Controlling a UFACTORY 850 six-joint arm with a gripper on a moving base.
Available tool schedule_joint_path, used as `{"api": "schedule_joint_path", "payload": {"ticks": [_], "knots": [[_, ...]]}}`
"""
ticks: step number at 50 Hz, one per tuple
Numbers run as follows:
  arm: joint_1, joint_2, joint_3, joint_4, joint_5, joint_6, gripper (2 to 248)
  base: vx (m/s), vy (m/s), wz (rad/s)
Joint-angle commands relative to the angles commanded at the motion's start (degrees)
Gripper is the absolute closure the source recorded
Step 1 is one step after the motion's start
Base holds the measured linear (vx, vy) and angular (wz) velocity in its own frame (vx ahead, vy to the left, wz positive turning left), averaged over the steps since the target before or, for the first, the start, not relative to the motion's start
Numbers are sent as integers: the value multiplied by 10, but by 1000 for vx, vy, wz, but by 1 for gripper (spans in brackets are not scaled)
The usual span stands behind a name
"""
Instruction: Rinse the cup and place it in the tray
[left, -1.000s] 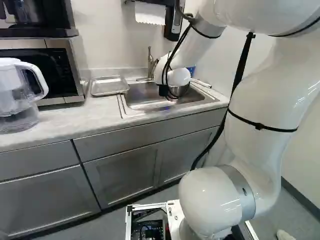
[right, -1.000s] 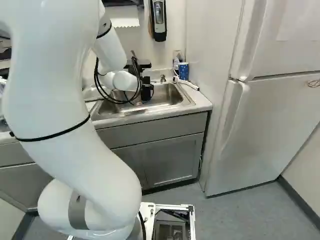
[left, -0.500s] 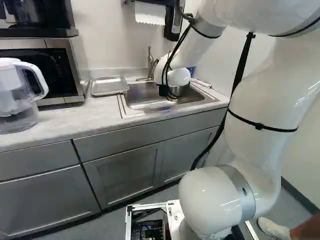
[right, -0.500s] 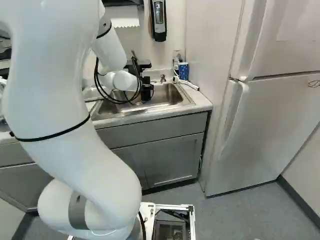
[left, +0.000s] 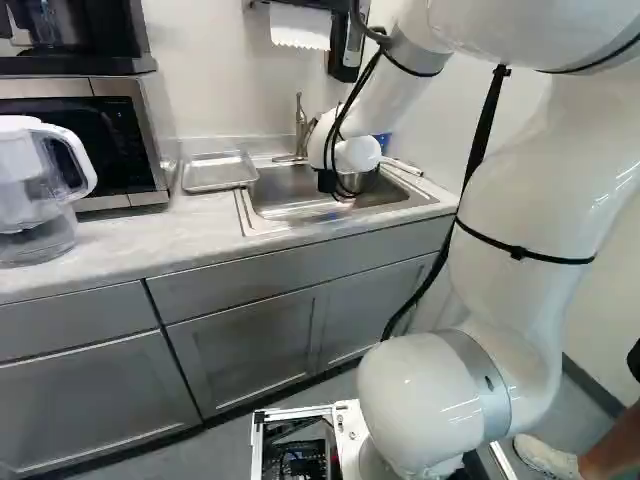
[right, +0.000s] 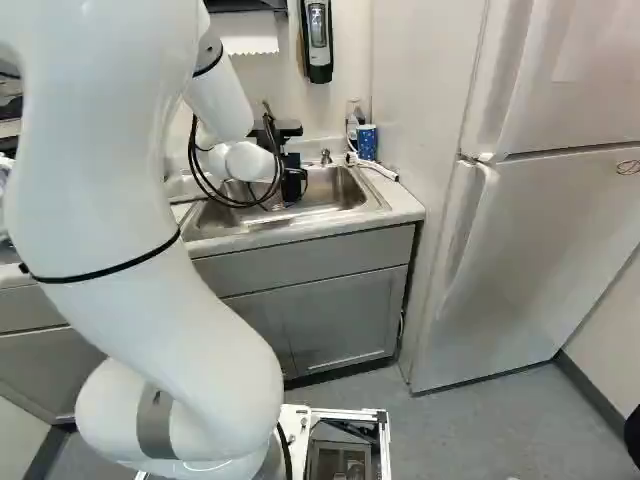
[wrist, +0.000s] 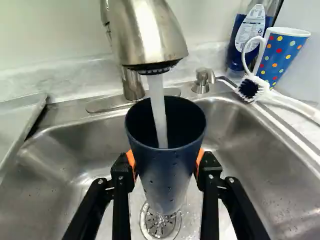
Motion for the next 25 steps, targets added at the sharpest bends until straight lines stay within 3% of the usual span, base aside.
{"api": "schedule_joint_path", "payload": {"ticks": [25], "knots": [[0,0,0,0,0,0,125,0,0,0]]}}
